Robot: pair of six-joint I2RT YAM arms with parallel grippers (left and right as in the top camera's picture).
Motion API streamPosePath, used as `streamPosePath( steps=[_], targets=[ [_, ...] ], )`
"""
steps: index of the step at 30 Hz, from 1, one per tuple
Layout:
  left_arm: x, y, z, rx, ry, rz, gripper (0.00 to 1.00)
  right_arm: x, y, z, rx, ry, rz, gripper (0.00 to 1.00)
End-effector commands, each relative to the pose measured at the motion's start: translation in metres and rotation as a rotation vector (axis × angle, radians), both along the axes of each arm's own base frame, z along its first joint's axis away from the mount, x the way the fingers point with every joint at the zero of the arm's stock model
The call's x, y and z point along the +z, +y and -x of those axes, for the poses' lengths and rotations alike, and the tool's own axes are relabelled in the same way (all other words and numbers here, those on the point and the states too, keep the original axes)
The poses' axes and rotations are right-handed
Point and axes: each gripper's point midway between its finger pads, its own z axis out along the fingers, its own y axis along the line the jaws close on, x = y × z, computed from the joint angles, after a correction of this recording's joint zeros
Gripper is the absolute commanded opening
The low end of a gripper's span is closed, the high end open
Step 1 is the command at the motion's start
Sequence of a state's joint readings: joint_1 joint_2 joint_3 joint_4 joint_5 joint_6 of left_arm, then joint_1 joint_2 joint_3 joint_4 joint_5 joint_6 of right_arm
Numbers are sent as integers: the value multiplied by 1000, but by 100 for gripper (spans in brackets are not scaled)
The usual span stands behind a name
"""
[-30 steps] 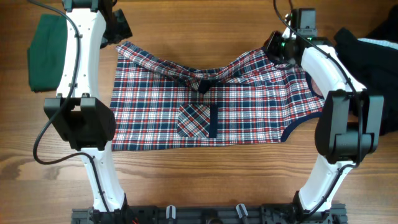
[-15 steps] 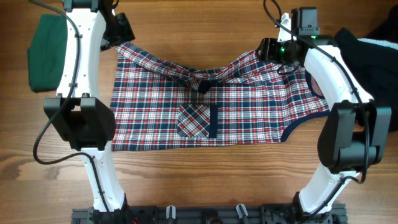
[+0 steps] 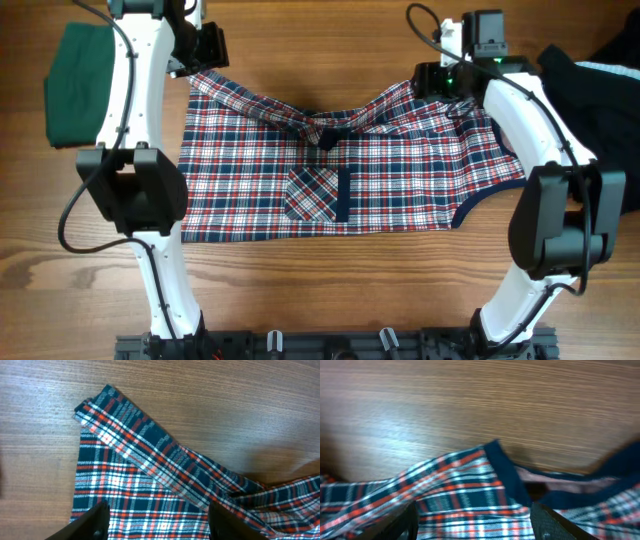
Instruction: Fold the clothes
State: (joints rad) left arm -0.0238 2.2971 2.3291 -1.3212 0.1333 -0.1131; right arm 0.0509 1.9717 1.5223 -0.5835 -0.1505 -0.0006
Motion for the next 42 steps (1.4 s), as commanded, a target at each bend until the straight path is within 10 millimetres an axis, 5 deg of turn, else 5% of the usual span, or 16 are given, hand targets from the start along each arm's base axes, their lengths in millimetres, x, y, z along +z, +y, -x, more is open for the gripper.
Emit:
streamPosePath(
  steps=[1, 8, 12, 21, 24, 27, 36, 42],
  targets=[
    [-8, 1, -4, -26, 1, 13, 62, 14, -20, -6, -66, -28, 26, 72],
    [-7, 13, -10, 94, -9, -1, 60, 14, -25, -10, 11, -59, 106, 74],
    [-2, 17, -12, 190, -16, 46, 61, 21, -8, -2, -10, -5, 32, 75],
    [43, -4, 14, 87, -45, 39, 69, 120, 39, 14, 21, 19, -8, 79],
    [48, -9, 37, 81, 19, 33, 72, 133, 52, 26, -19, 56, -48, 79],
    [48, -4, 44, 158, 54, 30, 73, 129, 62, 28, -160, 89, -99, 78],
    [82, 26, 13, 372, -144, 6, 81, 122, 99, 10, -424, -12, -86, 86],
    [80, 40, 16, 468, -146, -74, 83, 50, 128, 12, -432, 173, -113, 96]
  ],
)
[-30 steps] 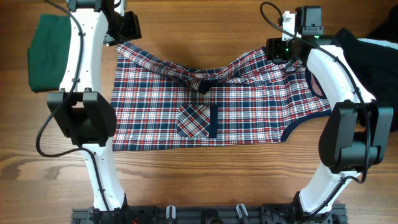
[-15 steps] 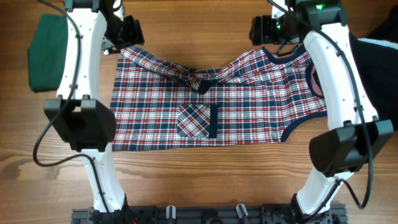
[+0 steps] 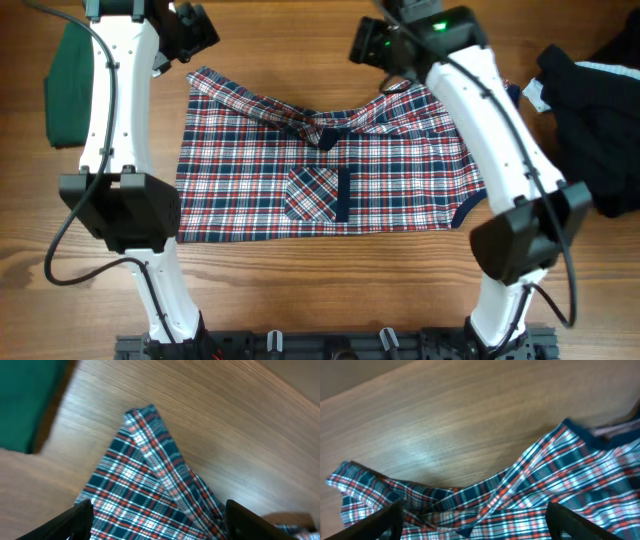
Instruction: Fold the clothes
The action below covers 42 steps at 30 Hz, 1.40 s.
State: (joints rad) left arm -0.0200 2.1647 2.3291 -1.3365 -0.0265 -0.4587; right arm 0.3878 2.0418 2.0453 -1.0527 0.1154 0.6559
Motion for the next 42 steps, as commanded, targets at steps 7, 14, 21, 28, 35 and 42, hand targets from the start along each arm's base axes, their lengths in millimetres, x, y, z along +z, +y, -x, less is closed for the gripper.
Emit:
streamPosePath(
  steps=[7, 14, 21, 28, 35, 42],
  targets=[
    [19, 22, 8, 112, -31, -95, 83, -98, 15, 17, -14, 297, -39, 96],
    [20, 31, 9, 132, -32, -132, 84, -99, 16, 18, -3, 304, -40, 71],
    [19, 36, 13, 120, -14, -143, 84, -117, 21, 30, 11, 373, -21, 62],
    [17, 39, 16, 125, 2, -145, 84, -146, 25, 38, 19, 448, -15, 53],
    [17, 39, 18, 125, 10, -148, 85, -146, 29, 27, 27, 406, -30, 37],
    [16, 39, 19, 104, 16, -157, 84, -161, 30, 25, 42, 416, -20, 25]
  ],
)
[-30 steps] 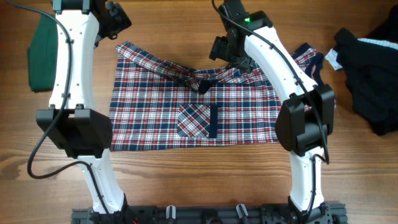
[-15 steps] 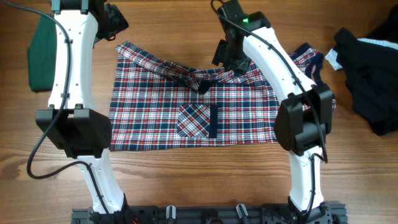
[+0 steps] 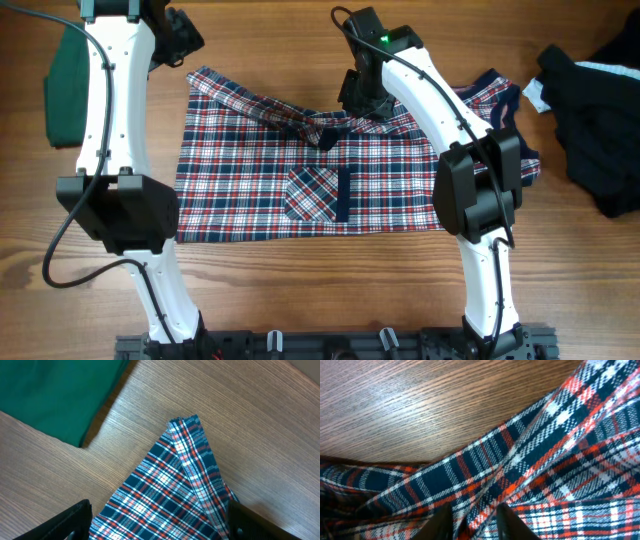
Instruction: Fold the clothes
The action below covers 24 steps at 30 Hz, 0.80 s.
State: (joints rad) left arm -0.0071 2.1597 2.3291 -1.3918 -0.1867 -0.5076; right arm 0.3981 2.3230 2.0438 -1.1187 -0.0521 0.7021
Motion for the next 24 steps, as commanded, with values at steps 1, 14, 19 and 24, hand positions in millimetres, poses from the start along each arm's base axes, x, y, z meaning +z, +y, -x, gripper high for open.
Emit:
streamPosePath(
  steps=[1, 14, 19, 24],
  targets=[
    [16, 5, 5, -15, -23, -26, 84, -21, 3, 1, 22, 34, 7, 22],
    [16, 5, 6, -16, -21, -26, 84, -15, 2, -38, 26, -101, -46, 4],
    [16, 5, 6, -15, -22, -26, 84, -6, -5, -67, 25, -208, -73, 4],
    [16, 5, 6, -15, -22, -26, 84, 7, -13, -99, 10, -328, -102, 4]
  ],
)
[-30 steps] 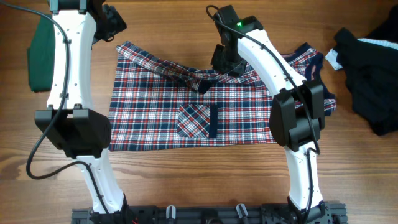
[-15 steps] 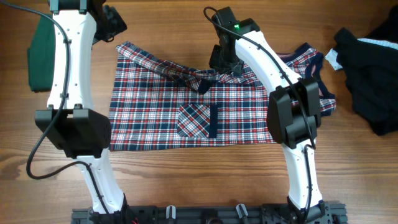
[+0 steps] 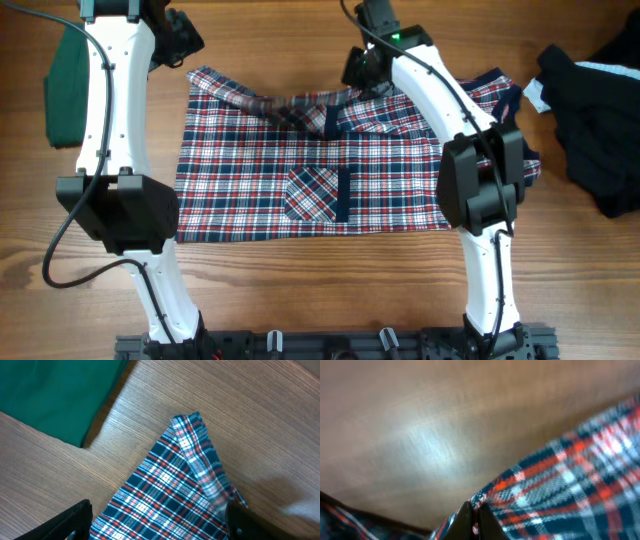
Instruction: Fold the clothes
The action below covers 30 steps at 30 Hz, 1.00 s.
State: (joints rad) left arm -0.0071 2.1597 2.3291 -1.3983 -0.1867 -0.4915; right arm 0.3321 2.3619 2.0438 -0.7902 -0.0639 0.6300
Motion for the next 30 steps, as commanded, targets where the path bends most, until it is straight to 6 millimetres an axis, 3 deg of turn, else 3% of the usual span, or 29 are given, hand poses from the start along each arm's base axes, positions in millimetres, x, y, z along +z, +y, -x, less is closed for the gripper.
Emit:
streamPosePath(
  steps=[1, 8, 12, 17, 18, 19, 20, 21, 25, 30],
  targets=[
    [16, 5, 4, -1, -32, -20, 84, 5, -9, -23, -1, -72, -14, 4],
    [16, 5, 4, 0, -31, -20, 84, 19, -7, -51, -24, -206, -20, 5],
    [16, 5, 4, -1, -30, -20, 84, 13, -16, -57, -55, -229, 32, 13],
    [16, 5, 5, -1, -30, -20, 83, -6, -35, -64, -69, -228, 103, 16],
    [16, 5, 5, -1, -29, -20, 84, -11, -39, -65, -70, -223, 110, 22],
    [16, 5, 5, 0, -29, -20, 84, -13, -44, -66, -77, -219, 112, 35],
    [16, 5, 5, -1, -29, -20, 84, -15, -48, -67, -74, -213, 111, 55],
    [16, 5, 5, -1, -28, -20, 84, -15, -49, -67, -65, -210, 103, 66],
    [16, 5, 5, -6, -25, -17, 84, 1, -51, -59, 4, -186, 43, 84],
    [6, -9, -1, -111, -8, 32, 83, 60, -56, -33, 106, -190, 69, 93]
  ],
)
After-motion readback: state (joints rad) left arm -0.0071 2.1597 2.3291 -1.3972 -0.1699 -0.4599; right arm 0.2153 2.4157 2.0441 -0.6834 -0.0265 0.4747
